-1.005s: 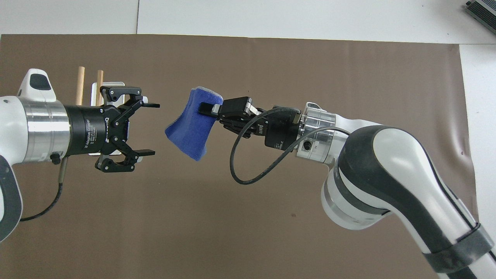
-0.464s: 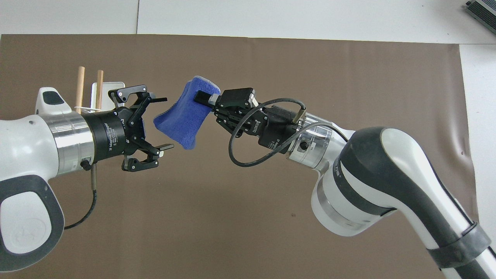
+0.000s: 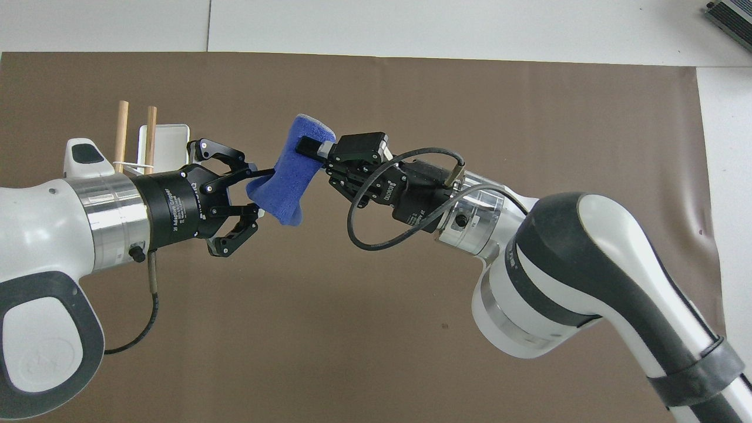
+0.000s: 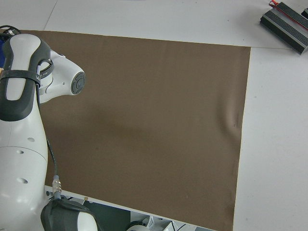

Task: Right arm passes towel to left arm to hang
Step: 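Close the left gripper on the towel held by the right gripper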

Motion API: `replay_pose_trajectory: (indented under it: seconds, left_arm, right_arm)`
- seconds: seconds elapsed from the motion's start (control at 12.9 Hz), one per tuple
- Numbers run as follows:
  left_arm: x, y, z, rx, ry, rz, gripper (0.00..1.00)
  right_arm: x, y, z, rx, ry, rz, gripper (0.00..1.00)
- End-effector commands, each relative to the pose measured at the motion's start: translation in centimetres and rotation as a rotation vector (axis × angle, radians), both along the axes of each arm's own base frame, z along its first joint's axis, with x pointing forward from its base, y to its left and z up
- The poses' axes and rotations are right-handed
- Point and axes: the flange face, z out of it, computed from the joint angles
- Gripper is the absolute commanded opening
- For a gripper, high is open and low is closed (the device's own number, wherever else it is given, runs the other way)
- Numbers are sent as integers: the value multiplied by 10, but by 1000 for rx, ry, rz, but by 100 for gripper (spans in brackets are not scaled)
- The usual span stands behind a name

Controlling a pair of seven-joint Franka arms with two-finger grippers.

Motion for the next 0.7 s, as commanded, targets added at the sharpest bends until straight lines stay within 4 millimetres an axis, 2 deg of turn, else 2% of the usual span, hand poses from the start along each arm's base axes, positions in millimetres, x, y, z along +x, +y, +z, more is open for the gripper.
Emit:
replay_pose_trajectory:
  seconds: [0.0,0.31,0.46,0.54,0.62]
  left_arm:
    - [-6,5,7,-30,30,-5,0]
    - [-4,10,7,-19,8,-24,0]
    - [5,34,6,-21,16,28,0]
    - [5,37,5,-18,20,28,0]
    - [5,37,5,-16,25,18,0]
  right_arm:
    - [-6,-3,3,4,2,-26,0]
    - [-5,-4,3,0,7,-33,0]
    - [-3,-7,2,-32,-16,-25,0]
    - [0,-10,0,-101,-49,0,45]
    - [3,-15,-1,-185,-95,31,99]
